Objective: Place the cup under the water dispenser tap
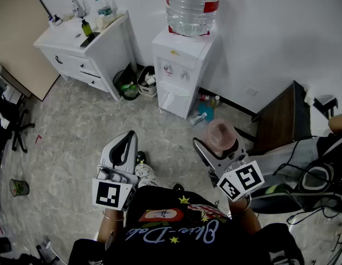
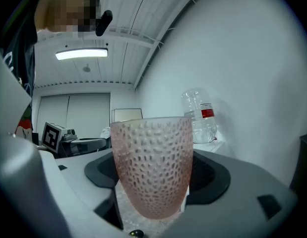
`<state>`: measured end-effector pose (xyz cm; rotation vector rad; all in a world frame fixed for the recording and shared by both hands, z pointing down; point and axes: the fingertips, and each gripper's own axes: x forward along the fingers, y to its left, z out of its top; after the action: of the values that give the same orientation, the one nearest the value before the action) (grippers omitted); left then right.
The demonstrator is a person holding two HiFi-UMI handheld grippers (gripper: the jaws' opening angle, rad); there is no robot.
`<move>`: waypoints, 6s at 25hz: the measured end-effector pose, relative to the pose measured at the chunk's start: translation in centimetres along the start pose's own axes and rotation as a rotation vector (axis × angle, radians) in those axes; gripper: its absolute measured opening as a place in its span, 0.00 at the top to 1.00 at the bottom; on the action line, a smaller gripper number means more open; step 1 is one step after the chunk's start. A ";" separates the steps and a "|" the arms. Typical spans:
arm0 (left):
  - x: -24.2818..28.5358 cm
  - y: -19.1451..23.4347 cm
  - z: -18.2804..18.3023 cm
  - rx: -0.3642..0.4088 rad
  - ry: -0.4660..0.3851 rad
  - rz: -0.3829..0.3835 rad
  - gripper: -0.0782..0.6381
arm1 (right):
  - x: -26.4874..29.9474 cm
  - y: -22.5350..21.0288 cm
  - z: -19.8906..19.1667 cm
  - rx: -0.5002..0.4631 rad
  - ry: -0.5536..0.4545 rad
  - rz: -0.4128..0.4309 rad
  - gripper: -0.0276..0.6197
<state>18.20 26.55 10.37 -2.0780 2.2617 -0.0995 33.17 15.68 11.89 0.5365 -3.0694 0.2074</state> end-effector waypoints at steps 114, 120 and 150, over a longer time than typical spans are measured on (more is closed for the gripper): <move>32.5 26.1 -43.5 -0.327 0.323 -0.349 0.90 | 48.0 -24.5 -45.1 0.094 0.134 -0.801 0.37; 31.6 25.2 -40.5 -0.304 0.295 -0.348 0.90 | 44.2 -21.7 -42.8 0.145 0.132 -0.753 0.37; 24.2 19.3 -2.8 -0.211 0.051 -0.591 0.90 | 32.7 -3.0 0.5 0.122 0.028 -0.451 0.90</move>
<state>-3.29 4.03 11.17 -2.8177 1.6637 0.0614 3.43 1.85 13.11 1.1940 -2.8212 0.3836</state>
